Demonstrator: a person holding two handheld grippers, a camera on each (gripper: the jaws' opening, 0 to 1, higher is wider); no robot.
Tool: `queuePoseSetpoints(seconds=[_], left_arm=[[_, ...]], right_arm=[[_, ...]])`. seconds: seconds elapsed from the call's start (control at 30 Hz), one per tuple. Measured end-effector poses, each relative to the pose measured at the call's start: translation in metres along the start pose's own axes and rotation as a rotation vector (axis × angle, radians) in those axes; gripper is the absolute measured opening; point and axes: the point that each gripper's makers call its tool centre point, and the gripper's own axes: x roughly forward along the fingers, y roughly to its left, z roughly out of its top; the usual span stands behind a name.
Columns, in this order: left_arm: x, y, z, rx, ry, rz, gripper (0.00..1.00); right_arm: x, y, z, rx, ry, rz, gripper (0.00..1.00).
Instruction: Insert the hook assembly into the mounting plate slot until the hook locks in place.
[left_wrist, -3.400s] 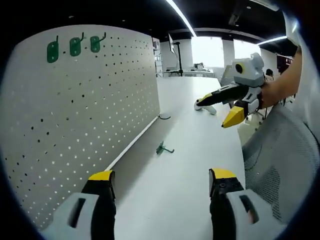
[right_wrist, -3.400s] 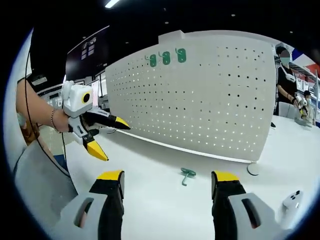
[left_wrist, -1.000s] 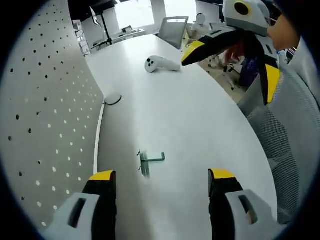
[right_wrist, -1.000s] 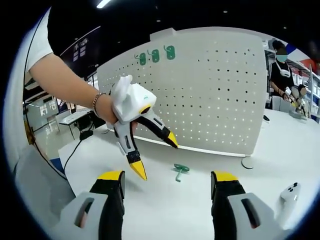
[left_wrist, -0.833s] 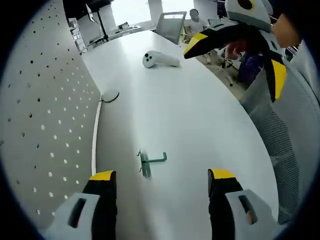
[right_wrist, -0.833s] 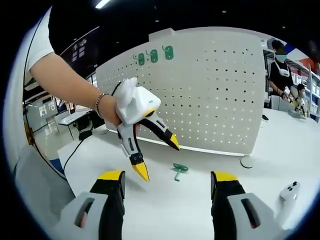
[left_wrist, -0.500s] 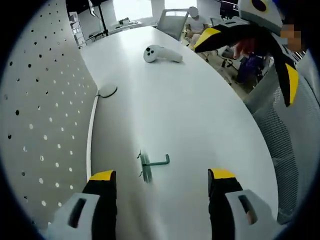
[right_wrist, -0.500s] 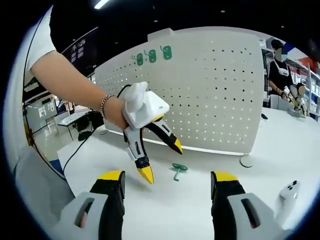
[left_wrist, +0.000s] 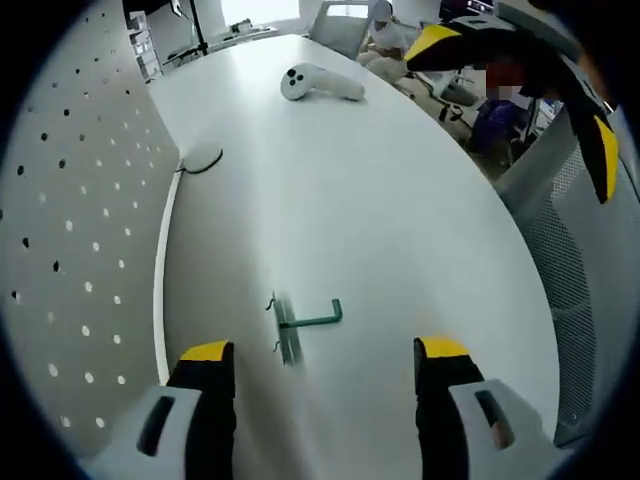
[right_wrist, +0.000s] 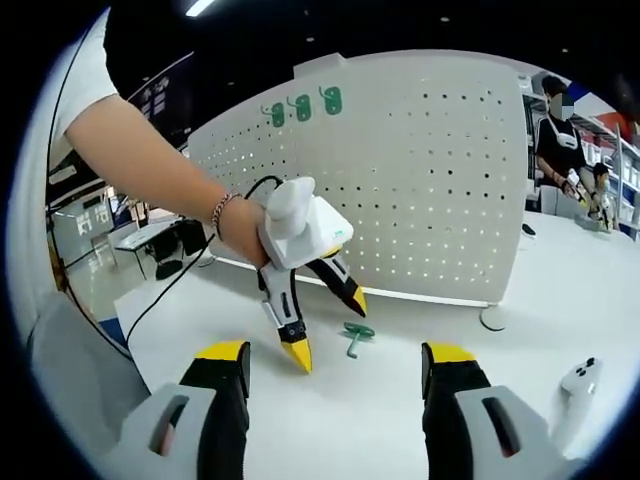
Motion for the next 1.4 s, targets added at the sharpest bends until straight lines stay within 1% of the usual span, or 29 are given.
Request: queuePoseSetpoints(seconds=[0.03,0.07,0.13,0.4,0.47,0.53,0.67,0.87,1.0,1.13,1.27,1.4], left_arm=[[0.001,-0.001,-0.001,0.000,0.008,-0.006,0.76],[0.000,0.000,0.002,0.009,-0.009,-0.002,0.76],[0.000,0.000,0.002,-0.002,-0.007,-0.001,0.76],[0.000,0.000,0.002,-0.001,-0.011,-0.002,0.76],[0.000,0.000,0.002,0.000,-0.013,-0.002,0.76],[0.000,0.000,0.002,0.003,-0.015,-0.003,0.74],[-0.001,0.001,0.002,0.005,-0.018,-0.003,0.65],[-0.003,0.008,0.002,-0.022,-0.037,0.014,0.54],[-0.005,0.014,0.001,-0.059,-0.057,0.037,0.41],[-0.004,0.019,0.001,-0.090,-0.078,0.055,0.34],[-0.004,0.022,0.001,-0.089,-0.070,0.078,0.26],[-0.004,0.023,0.002,-0.101,-0.081,0.088,0.22]], right_arm=[[0.000,0.000,0.000,0.002,0.000,0.000,0.67],[0.000,0.000,0.000,0.002,0.001,0.000,0.67],[0.000,0.000,0.000,0.000,0.002,-0.002,0.67],[0.000,0.000,-0.002,-0.001,0.007,0.001,0.68],[0.000,0.001,-0.002,0.002,0.009,0.003,0.68],[0.000,0.001,-0.002,0.000,0.009,0.003,0.67],[0.000,0.001,-0.001,0.001,0.004,0.002,0.67],[-0.001,0.000,0.000,0.001,-0.001,-0.002,0.67],[-0.001,0.000,0.001,0.010,-0.007,-0.003,0.67],[-0.002,0.000,0.002,0.007,-0.008,-0.004,0.66],[-0.002,-0.002,0.002,0.010,-0.010,-0.007,0.66],[-0.002,-0.002,0.003,0.010,-0.015,-0.010,0.65]])
